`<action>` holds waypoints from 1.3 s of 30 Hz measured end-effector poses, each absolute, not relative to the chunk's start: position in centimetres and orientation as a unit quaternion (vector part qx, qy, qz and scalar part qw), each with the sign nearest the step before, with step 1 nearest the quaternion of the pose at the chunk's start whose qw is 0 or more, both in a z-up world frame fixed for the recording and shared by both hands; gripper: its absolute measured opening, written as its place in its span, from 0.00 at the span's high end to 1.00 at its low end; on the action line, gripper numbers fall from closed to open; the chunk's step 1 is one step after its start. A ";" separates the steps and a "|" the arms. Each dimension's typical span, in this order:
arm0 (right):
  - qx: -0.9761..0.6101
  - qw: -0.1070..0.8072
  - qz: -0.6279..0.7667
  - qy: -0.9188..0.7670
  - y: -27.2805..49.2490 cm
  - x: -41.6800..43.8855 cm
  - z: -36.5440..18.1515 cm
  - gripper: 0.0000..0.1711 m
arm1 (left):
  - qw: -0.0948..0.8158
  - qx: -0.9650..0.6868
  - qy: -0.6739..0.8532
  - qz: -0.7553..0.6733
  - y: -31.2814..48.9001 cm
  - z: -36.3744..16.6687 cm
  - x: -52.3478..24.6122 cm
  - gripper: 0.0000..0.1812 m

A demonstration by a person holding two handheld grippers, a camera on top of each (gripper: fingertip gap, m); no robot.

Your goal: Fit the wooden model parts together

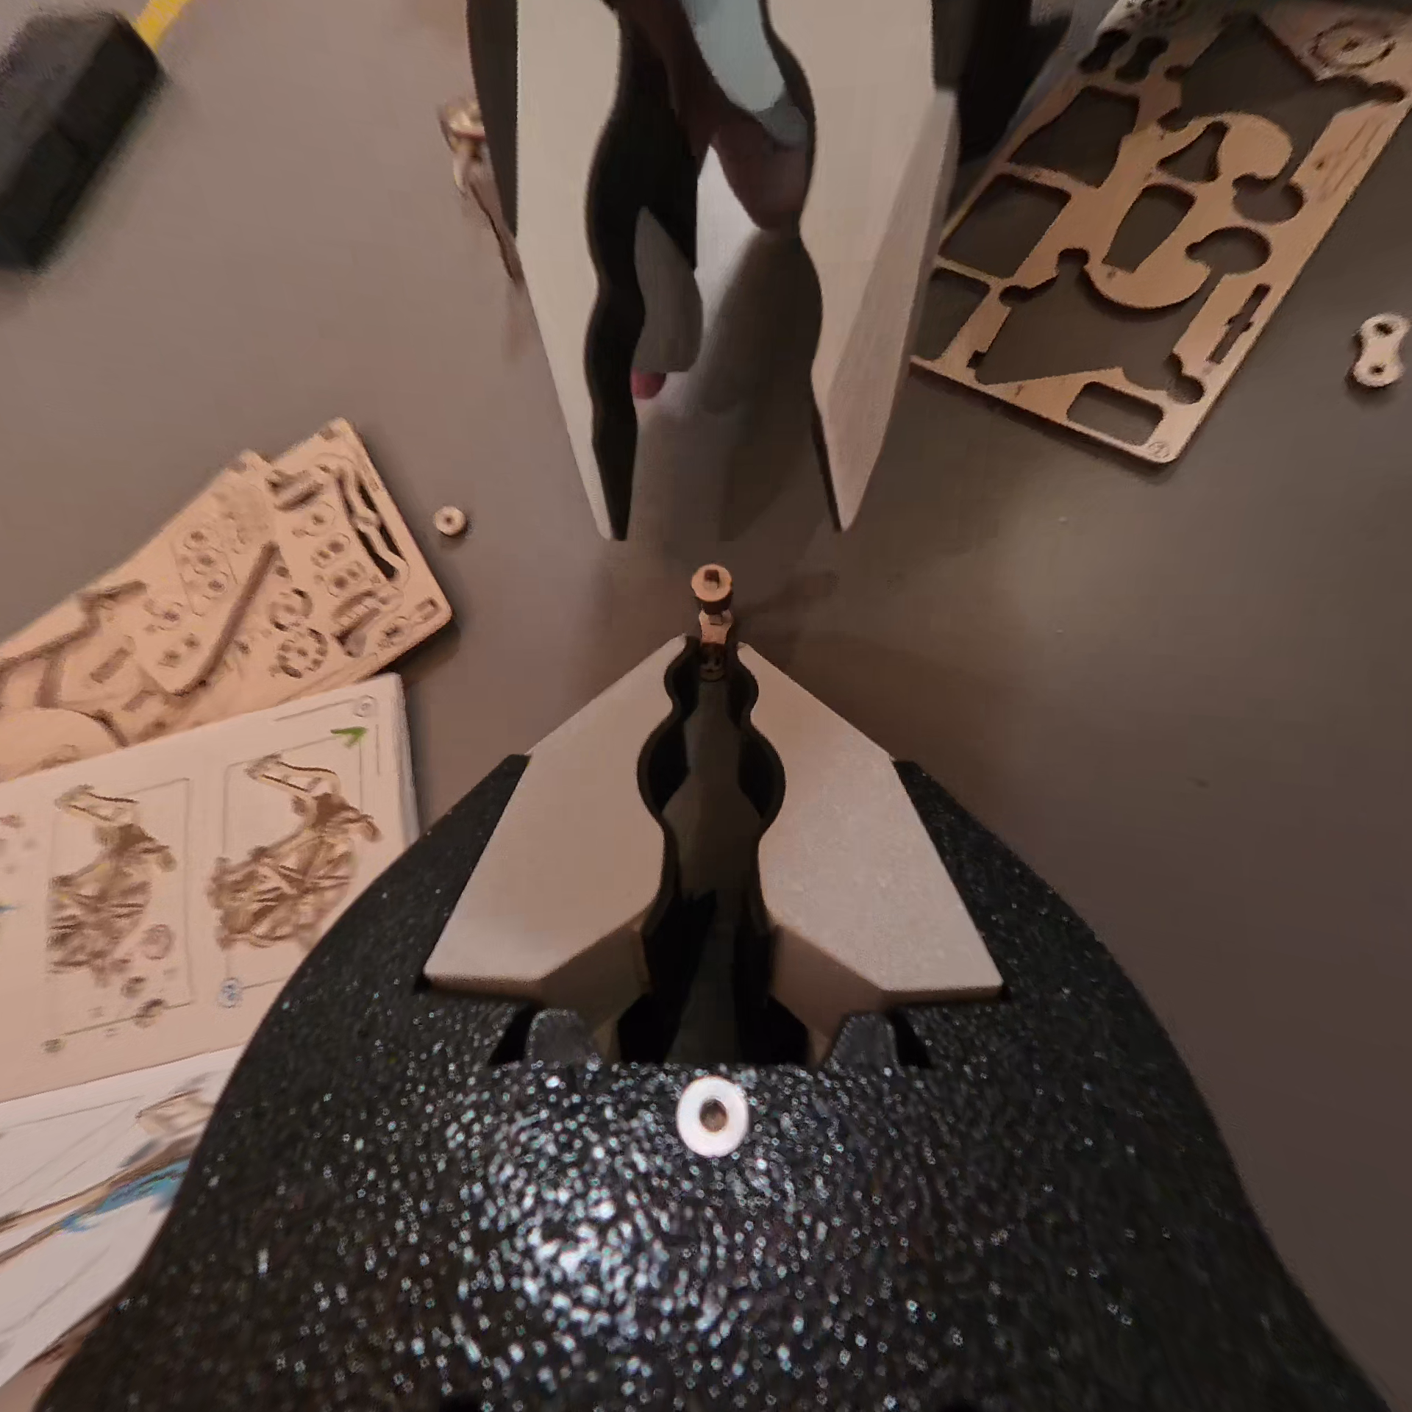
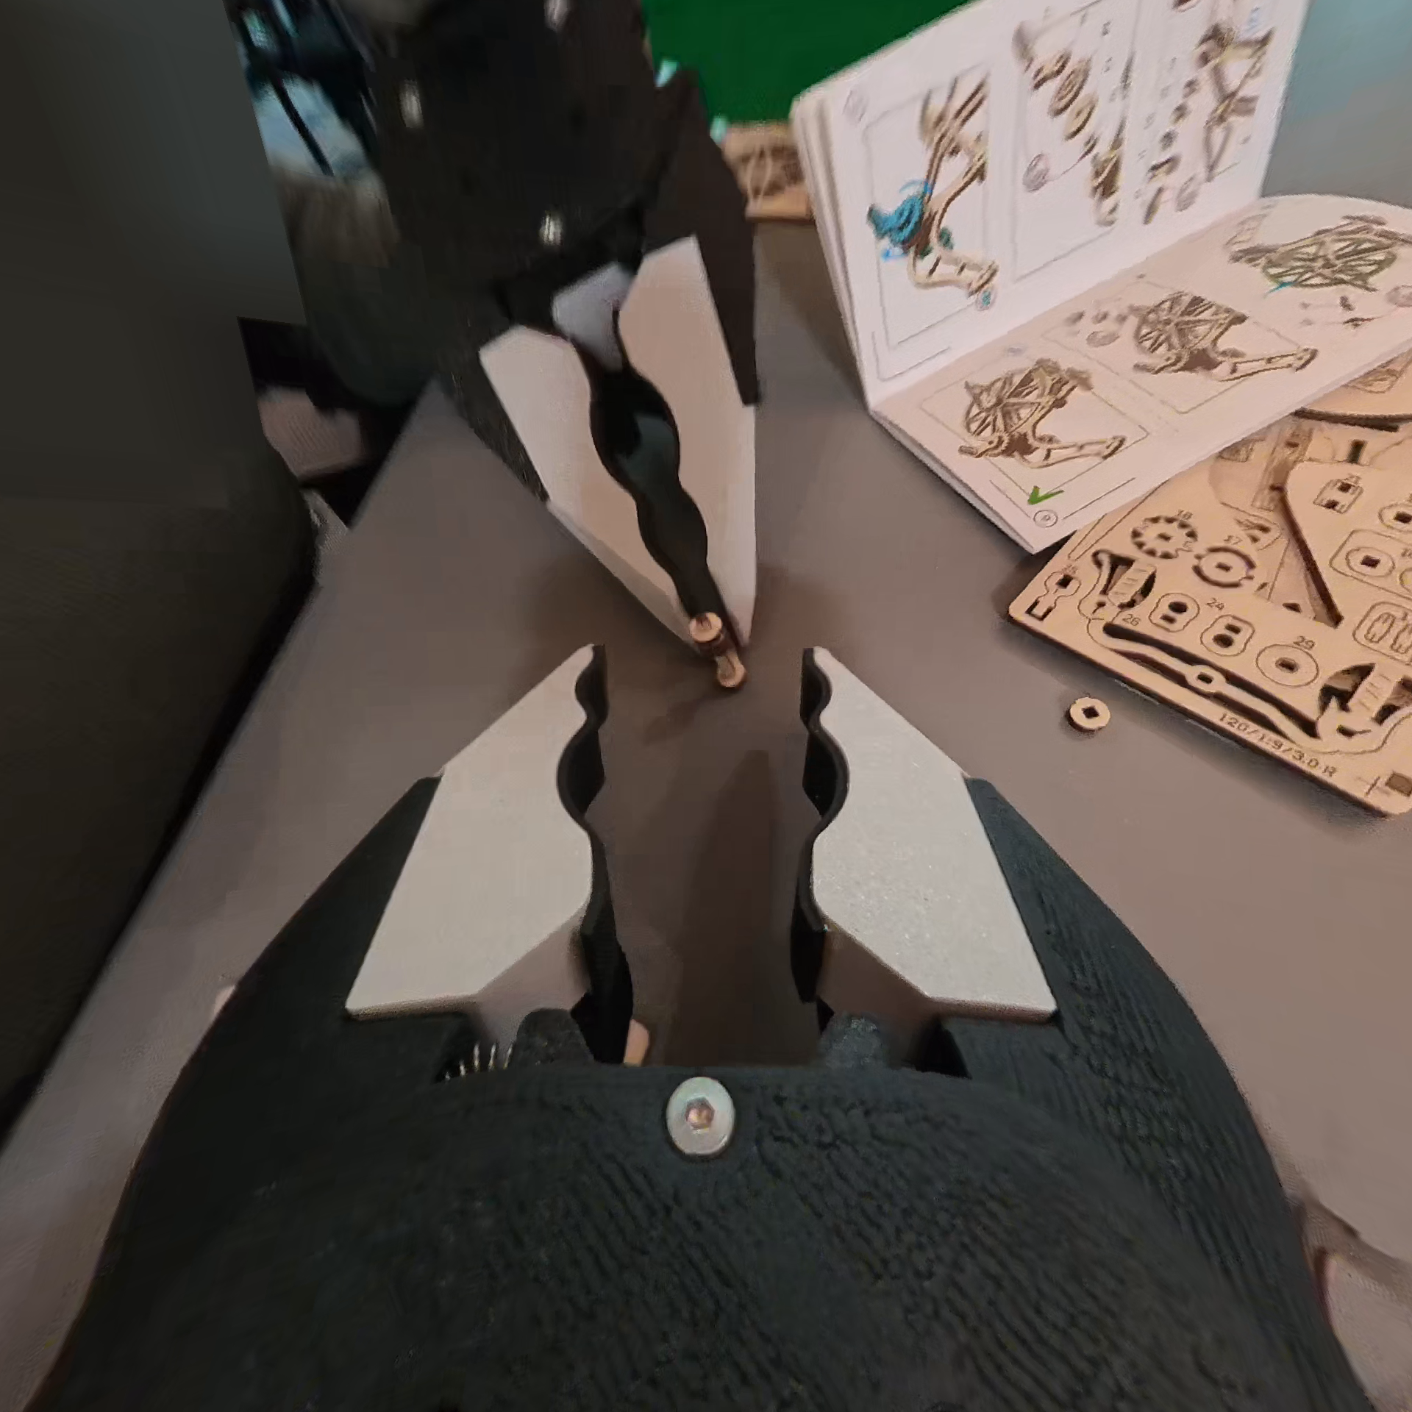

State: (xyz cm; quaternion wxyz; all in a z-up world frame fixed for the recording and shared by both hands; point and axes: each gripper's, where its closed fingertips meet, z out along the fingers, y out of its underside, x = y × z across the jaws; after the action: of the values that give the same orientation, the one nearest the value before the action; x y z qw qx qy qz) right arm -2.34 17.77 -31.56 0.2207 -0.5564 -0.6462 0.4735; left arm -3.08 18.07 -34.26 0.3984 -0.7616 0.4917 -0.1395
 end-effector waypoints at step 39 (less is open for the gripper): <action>-0.538 0.348 0.467 -0.610 17.3 -2.2 -29.3 0.82 | 0.646 -0.391 0.607 0.247 18.7 -28.6 -1.4 0.98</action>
State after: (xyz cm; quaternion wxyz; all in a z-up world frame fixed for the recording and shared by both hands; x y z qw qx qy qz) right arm -2.23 17.32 -29.26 0.3475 -0.5378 -0.6100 0.4668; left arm -1.43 18.66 -28.59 0.6464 -0.3909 0.6069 0.2471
